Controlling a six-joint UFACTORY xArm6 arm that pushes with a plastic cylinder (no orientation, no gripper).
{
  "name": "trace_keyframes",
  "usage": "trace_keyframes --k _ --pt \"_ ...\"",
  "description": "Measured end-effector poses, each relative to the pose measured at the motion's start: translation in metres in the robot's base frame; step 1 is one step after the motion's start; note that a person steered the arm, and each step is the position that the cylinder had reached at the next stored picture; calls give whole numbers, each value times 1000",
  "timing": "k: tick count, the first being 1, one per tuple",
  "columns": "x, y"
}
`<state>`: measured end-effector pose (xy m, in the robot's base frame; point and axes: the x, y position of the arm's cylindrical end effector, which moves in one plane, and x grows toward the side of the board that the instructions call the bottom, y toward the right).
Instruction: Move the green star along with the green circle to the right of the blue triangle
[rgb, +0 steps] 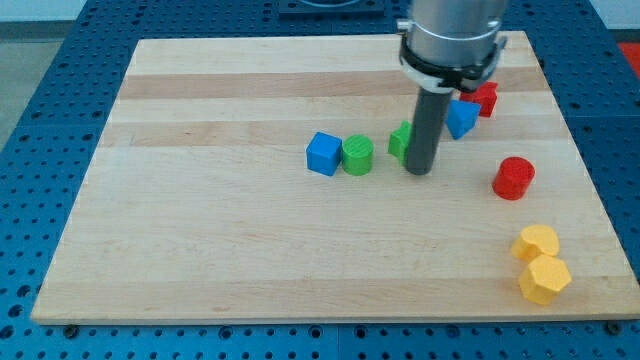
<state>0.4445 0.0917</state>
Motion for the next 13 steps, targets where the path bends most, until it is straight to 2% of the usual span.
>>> trace_keyframes --k 1,2,4,6,7,8,10,13 --pt "7 -2" --pt "34 -20" --pt "12 -66" --pt "-34 -67" --pt "-4 -71" --pt "10 -48" --pt "-34 -12" --pt "-52 4"
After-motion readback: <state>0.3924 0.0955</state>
